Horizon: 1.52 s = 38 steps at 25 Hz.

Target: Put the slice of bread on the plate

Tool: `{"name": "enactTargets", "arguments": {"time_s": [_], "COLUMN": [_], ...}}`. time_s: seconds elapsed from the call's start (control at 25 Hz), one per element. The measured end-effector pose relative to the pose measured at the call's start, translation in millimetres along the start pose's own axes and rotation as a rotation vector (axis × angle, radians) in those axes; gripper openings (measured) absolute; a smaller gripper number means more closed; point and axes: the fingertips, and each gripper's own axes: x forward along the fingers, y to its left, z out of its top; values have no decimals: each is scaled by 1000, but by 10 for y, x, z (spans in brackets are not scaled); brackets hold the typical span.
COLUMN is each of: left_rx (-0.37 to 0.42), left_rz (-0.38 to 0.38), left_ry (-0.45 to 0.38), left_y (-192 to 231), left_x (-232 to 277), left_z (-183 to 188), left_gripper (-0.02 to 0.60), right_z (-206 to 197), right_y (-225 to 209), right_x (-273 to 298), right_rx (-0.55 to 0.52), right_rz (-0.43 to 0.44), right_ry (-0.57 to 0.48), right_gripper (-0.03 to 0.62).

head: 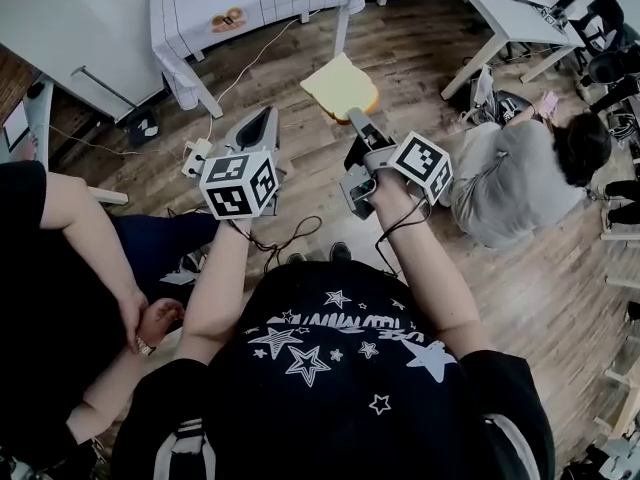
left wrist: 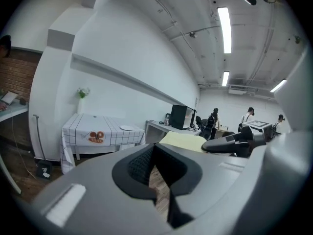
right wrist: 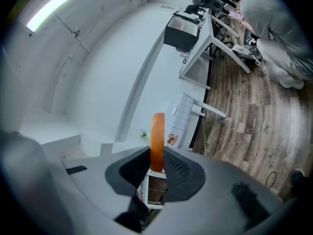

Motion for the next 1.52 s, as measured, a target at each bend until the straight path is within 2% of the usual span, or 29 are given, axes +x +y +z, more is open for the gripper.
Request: {"name": "enactTargets", "arguments": {"time_s": [0.12, 0.28, 0.52, 0.72, 0.92, 1.08, 1.52], "left_rx": [24, 31, 32, 33, 21, 15, 9], "left_rz": [-4, 17, 69, 73, 57, 26, -9], "left_ry": [-21, -8, -19, -34, -32, -30, -46], "left_y": [-290, -443, -469, -376, -96, 197, 1202], "left_x": [63, 223, 364, 544, 898, 1296, 2091], "left_z": [-1, -56, -47, 56, 139, 282, 812], "left_gripper": [9, 9, 9, 9, 9, 9, 9], "right_z": [209, 436, 625, 720, 818, 1034, 1360], "right_y": [-61, -185, -345, -445, -502, -554, -315], "right_x": [-172, -176, 13, 272, 605, 1005, 2279], "right_rx": [10, 27, 79, 104, 88, 95, 76], "right_rz": [26, 34, 58, 52, 25, -6, -18], "right_ry": [-2, 21, 66, 72, 76, 32, -27], "right_gripper": [86, 86, 86, 86, 86, 86, 86]}}
